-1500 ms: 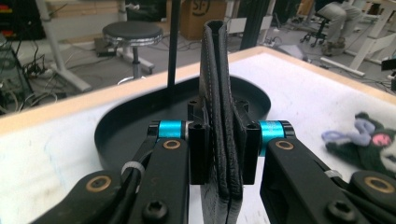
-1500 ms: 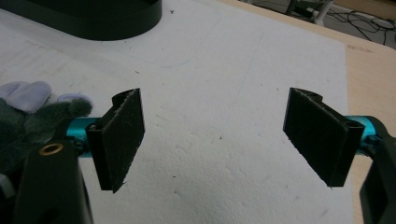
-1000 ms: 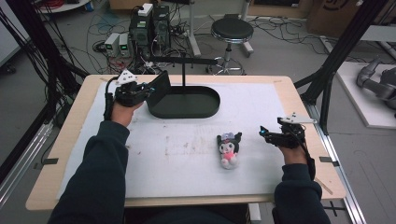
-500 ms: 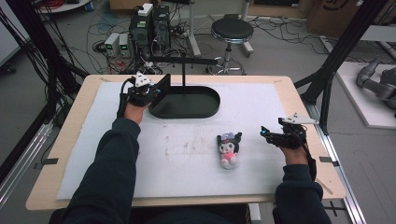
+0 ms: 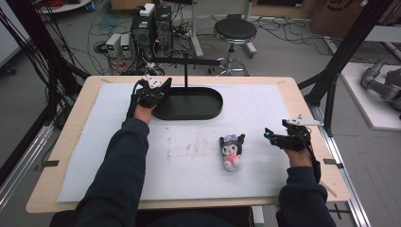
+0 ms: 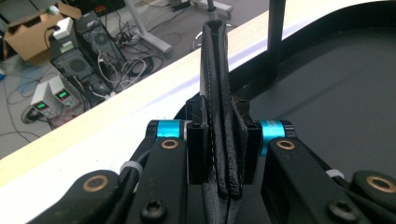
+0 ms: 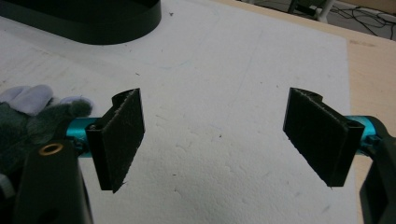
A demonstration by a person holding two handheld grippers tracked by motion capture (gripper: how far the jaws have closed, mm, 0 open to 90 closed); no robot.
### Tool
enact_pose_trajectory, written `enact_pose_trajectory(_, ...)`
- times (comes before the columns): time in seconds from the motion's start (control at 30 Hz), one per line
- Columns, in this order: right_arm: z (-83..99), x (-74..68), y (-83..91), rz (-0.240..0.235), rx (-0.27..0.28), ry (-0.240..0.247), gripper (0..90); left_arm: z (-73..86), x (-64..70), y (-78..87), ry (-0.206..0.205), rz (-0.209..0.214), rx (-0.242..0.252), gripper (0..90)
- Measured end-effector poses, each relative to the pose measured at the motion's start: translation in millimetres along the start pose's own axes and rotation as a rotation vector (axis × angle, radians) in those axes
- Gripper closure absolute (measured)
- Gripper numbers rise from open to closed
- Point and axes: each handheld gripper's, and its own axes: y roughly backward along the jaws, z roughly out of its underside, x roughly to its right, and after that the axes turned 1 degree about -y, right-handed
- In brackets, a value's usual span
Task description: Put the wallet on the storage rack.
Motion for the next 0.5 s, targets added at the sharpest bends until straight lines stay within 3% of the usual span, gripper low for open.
enact_pose_trajectory(0.03,0.3,0.8,0.5,0.0,0.0,-0.002,20.9,-1.2,1.3,-1.0,-0.004,-0.001,-0.001,77.6)
enact_pose_trajectory(0.07,0.4,1.0,0.5,0.001,0.001,-0.003,20.9,-2.2,3.2,-2.5,0.021,0.025,0.002,75.7)
enact_pose_trajectory(0.1,0.4,1.0,0.5,0.001,0.001,-0.003,20.9,-2.2,3.2,-2.5,0.021,0.025,0.002,67.6)
enact_pose_trajectory(0.13,0.4,1.2,0.6,0.0,0.001,0.001,20.9,-2.2,4.7,-5.2,0.083,0.056,-0.008,56.3)
enact_pose_trajectory(0.17,0.3,0.8,0.7,-0.001,0.001,0.0,20.9,-2.2,4.7,-5.2,0.083,0.056,-0.008,51.1)
enact_pose_trajectory(0.23,0.0,0.1,1.0,-0.002,0.002,0.001,20.9,-1.7,8.7,-6.8,0.091,0.095,-0.024,50.0)
enact_pose_trajectory(0.3,0.0,-0.1,1.2,-0.003,0.002,0.002,20.9,-2.0,9.9,-6.5,0.097,0.105,-0.024,48.7)
enact_pose_trajectory(0.33,-0.1,-0.7,1.7,-0.002,0.002,0.003,20.9,-3.2,11.8,-5.3,0.11,0.134,-0.017,48.6)
enact_pose_trajectory(0.5,-0.5,-1.6,2.2,-0.002,0.002,0.004,20.9,-5.6,16.8,0.1,0.123,0.182,-0.003,47.2)
